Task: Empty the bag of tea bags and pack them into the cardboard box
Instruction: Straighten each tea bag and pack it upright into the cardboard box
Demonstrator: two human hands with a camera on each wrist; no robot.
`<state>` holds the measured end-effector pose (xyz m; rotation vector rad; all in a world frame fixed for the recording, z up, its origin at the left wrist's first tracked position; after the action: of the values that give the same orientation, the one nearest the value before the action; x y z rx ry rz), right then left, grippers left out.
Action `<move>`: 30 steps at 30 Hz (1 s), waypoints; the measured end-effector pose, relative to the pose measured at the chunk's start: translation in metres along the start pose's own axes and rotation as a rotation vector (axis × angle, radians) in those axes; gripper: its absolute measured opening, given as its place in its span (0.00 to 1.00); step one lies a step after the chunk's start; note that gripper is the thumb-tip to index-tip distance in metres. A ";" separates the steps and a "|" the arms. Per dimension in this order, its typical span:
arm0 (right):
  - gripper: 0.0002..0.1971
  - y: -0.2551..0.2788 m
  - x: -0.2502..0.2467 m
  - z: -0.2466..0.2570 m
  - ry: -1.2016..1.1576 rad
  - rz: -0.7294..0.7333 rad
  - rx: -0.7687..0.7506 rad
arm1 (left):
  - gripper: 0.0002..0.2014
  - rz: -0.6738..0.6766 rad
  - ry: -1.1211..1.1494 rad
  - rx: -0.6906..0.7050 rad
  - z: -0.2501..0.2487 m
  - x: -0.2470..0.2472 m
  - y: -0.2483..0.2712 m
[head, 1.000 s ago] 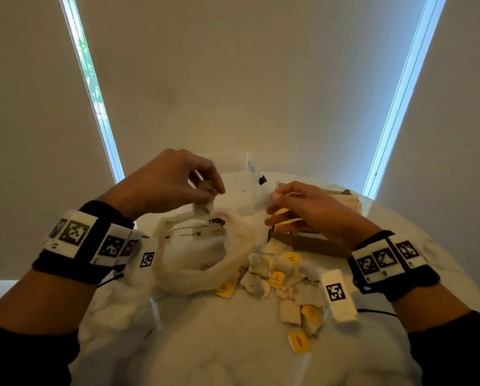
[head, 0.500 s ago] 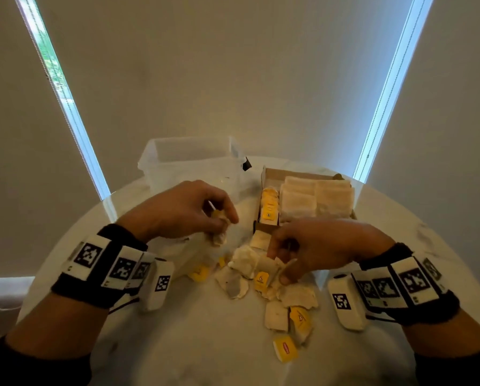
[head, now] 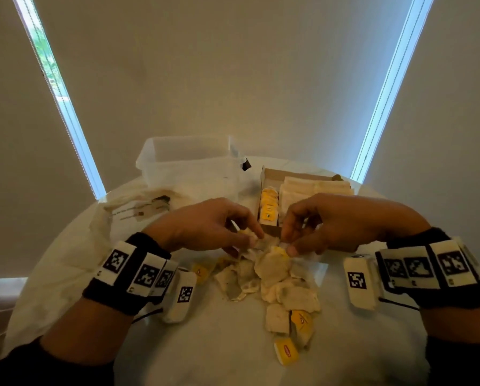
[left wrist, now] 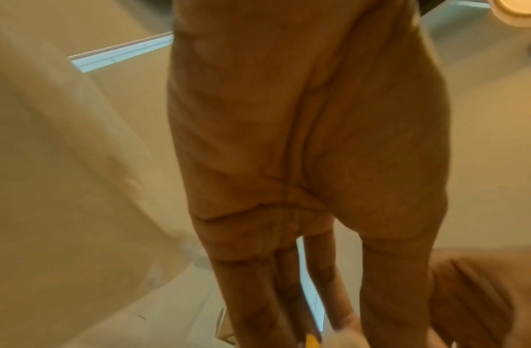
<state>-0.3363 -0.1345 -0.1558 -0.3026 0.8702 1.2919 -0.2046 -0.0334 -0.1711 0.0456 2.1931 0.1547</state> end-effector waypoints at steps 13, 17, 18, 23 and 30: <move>0.28 -0.026 0.033 0.013 0.058 -0.049 -0.098 | 0.08 -0.238 0.111 -0.026 0.019 -0.020 0.005; 0.13 -0.027 0.037 0.021 0.113 -0.044 -0.185 | 0.09 -0.265 0.127 -0.079 0.029 -0.022 0.005; 0.11 -0.025 0.032 0.022 0.094 -0.081 -0.199 | 0.09 -0.252 0.132 -0.088 0.029 -0.020 0.004; 0.10 -0.009 -0.012 0.016 -0.372 -0.455 -0.308 | 0.19 -0.208 0.201 -0.096 0.026 -0.015 0.002; 0.11 -0.010 -0.016 0.013 -0.401 -0.558 -0.375 | 0.17 -0.395 0.316 -0.041 0.015 -0.024 0.002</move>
<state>-0.3219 -0.1406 -0.1383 -0.5183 0.1700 0.9321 -0.1783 -0.0321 -0.1600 -0.4612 2.4611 -0.0190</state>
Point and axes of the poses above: each hand's wrist, its own y-axis away from the middle knuckle, its own x-axis out of the palm, z = x × y, the point moved 9 cm from there along -y, towards the middle knuckle, and after that the axes turned 11 degrees about -y, right-handed, at the moved point
